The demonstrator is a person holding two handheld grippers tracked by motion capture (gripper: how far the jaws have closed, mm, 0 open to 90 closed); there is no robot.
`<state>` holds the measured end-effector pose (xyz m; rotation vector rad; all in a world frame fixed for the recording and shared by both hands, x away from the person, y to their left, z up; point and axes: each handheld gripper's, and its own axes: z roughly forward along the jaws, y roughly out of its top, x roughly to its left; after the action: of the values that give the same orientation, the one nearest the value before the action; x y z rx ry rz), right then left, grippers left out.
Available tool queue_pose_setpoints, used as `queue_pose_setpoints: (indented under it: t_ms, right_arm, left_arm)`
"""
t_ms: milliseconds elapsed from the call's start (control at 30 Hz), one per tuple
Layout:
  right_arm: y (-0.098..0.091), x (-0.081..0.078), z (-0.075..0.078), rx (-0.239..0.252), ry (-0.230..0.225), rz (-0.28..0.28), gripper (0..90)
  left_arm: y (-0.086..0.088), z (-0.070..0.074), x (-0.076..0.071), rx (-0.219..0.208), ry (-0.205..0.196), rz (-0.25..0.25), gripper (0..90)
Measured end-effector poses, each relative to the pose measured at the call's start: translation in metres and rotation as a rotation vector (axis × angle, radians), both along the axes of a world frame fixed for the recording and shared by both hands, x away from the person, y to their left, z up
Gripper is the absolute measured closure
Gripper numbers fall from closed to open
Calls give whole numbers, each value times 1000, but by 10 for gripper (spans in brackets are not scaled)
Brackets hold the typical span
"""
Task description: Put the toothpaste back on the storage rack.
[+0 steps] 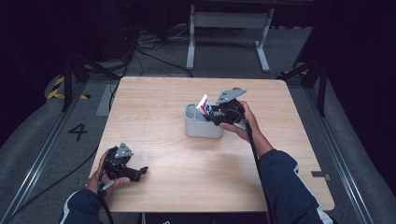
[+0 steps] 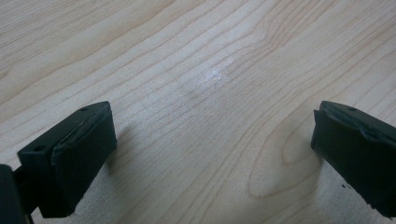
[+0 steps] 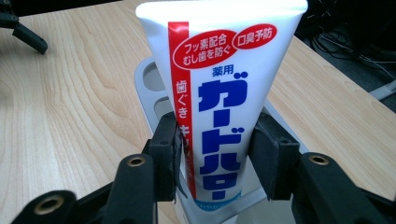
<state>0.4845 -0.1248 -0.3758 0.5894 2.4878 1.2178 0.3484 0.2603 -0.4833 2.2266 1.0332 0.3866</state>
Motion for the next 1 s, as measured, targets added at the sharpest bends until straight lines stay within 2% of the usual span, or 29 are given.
queue_pose_setpoints:
  t_ms: [100, 233, 433, 600, 1000]
  right_arm:
    - [0, -1, 1, 9, 5, 8, 544]
    - [0, -4, 6, 30, -12, 6, 536]
    - [-1, -8, 11, 34, -27, 10, 524]
    - [-1, -12, 13, 31, -25, 16, 496]
    - [-10, -25, 24, -13, -60, 11, 416]
  left_arm:
    - [0, 0, 0, 1, 0, 0, 4]
    - [0, 0, 0, 1, 0, 0, 5]
    - [0, 0, 0, 0, 0, 1, 5]
    - [0, 0, 0, 0, 0, 1, 5]
    - [0, 0, 0, 0, 0, 1, 5]
